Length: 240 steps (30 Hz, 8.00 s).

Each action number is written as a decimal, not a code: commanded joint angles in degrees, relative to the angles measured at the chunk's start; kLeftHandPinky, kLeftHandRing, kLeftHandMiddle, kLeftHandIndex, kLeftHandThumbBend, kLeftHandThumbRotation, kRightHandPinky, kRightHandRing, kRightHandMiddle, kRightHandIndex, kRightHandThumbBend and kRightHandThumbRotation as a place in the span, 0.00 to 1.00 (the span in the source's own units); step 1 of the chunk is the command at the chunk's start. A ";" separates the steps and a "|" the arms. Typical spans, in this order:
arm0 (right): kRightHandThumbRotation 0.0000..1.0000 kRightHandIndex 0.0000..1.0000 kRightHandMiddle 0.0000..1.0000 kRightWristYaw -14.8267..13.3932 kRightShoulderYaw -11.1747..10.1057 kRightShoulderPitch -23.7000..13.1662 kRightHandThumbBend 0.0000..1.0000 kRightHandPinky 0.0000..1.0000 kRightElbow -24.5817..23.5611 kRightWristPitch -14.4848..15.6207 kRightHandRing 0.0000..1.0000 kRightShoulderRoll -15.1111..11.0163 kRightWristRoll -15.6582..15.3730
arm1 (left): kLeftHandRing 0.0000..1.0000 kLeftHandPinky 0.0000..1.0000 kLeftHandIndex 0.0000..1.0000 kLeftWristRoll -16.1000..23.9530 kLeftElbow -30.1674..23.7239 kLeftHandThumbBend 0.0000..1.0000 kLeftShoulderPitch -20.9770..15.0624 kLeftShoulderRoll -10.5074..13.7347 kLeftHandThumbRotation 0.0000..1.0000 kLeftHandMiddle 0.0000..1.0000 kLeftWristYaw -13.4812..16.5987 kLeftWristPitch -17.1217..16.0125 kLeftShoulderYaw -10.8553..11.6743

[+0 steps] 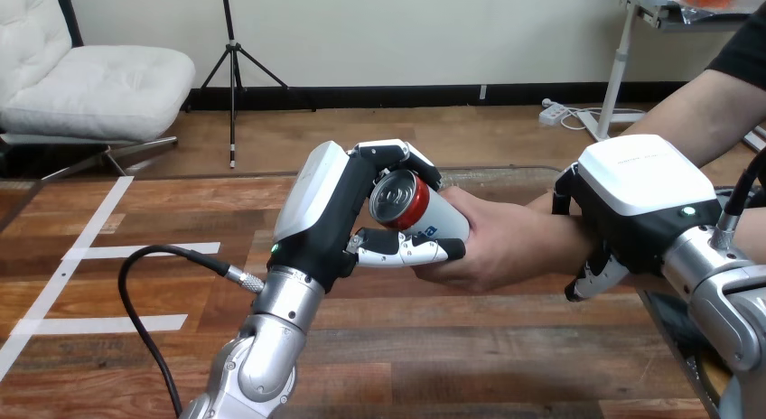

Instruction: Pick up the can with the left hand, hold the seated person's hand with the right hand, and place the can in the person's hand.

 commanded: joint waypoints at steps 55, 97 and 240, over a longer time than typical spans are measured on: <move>0.00 0.48 0.28 0.55 -1.18 -3.65 0.87 0.11 -5.36 -0.08 0.18 0.87 0.36 | 0.39 0.33 0.50 0.75 -1.88 0.67 -1.09 0.32 0.00 0.47 1.11 -0.01 -0.20; 0.00 0.68 0.69 3.17 0.94 -0.41 0.96 0.63 -8.34 0.19 0.67 1.19 -5.28 | 0.41 0.35 0.52 -7.40 -2.62 0.68 -0.88 0.52 0.00 0.49 -7.15 -0.01 0.96; 0.00 0.72 0.75 -15.18 -4.47 11.94 0.91 0.63 -18.15 -8.86 0.73 9.39 2.74 | 0.83 0.74 0.86 -5.62 -8.84 0.82 11.99 0.16 0.13 0.87 3.45 -3.48 3.94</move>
